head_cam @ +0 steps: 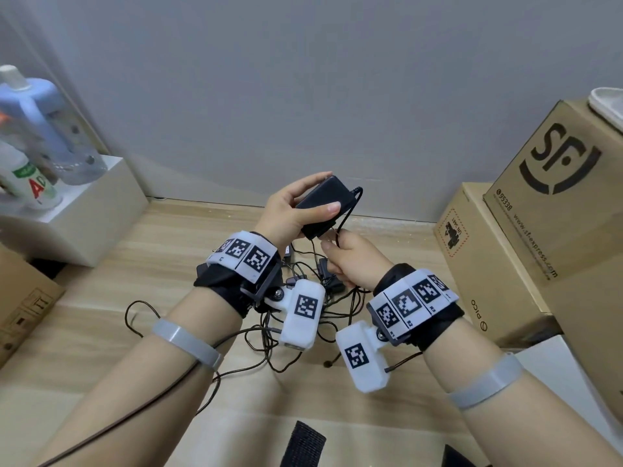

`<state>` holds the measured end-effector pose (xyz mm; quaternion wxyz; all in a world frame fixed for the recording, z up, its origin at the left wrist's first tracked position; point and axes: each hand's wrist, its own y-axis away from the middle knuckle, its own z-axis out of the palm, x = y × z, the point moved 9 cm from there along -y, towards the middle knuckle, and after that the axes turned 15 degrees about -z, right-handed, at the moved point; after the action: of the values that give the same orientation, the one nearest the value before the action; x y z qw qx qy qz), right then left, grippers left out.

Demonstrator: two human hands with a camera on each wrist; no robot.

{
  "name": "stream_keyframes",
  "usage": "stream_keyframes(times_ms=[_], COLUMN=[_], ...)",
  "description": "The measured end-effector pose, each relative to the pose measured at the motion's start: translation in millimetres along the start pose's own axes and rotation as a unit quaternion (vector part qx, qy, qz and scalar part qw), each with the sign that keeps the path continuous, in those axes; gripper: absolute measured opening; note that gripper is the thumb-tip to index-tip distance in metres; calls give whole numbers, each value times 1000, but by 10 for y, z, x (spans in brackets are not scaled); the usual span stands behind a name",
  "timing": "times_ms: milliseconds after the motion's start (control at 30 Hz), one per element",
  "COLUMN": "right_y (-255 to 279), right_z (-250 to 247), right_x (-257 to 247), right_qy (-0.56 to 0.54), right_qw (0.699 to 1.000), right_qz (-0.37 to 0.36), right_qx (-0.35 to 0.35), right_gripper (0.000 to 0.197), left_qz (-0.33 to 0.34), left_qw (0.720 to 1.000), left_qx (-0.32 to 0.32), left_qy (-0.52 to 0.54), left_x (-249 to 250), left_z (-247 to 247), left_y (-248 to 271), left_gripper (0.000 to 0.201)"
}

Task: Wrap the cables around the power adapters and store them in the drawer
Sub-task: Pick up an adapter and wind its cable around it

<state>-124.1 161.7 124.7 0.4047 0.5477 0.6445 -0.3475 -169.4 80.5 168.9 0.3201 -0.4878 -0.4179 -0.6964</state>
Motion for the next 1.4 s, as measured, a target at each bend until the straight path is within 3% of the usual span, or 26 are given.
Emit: stream_keyframes(times_ms=[300, 533, 633, 733, 833, 900, 1000, 1133, 1267, 1400], right_y=[58, 43, 45, 51, 22, -5, -37, -52, -31, -23], right_z=[171, 37, -110, -243, -272, -278, -468, -752, -763, -596], right_x=[101, 26, -8, -162, -363, -442, -421, -234, 73, 72], right_qy=[-61, 24, 129, 269, 443, 500, 512, 484, 303, 285], right_qw=[996, 998, 991, 961, 889, 852, 845, 866, 947, 954], right_qz=[26, -4, -33, -62, -120, -154, -151, -114, -63, -62], right_qx=[-59, -53, -31, -3, 2, 5, 31, 57, 81, 71], right_gripper=[16, 17, 11, 15, 22, 17, 15, 22, 27, 25], left_qz=[61, 79, 70, 50, 18, -3, -59, -128, -125, -98], left_qw=[991, 948, 928, 908, 866, 845, 829, 851, 915, 954], left_qx=[40, 100, 128, 144, 142, 123, 65, -79, -178, -251], left_qy=[-113, -292, -343, -390, -478, -520, -552, -503, -342, -133], left_x=[34, -77, -90, -104, -97, -83, -139, -304, -342, -271], left_z=[48, -23, -91, -145, -170, -169, -190, -144, -37, 147], left_y=[-43, -116, -135, -163, -182, -176, -144, -16, 43, 53], left_gripper=[48, 55, 54, 53, 48, 46, 44, 46, 50, 80])
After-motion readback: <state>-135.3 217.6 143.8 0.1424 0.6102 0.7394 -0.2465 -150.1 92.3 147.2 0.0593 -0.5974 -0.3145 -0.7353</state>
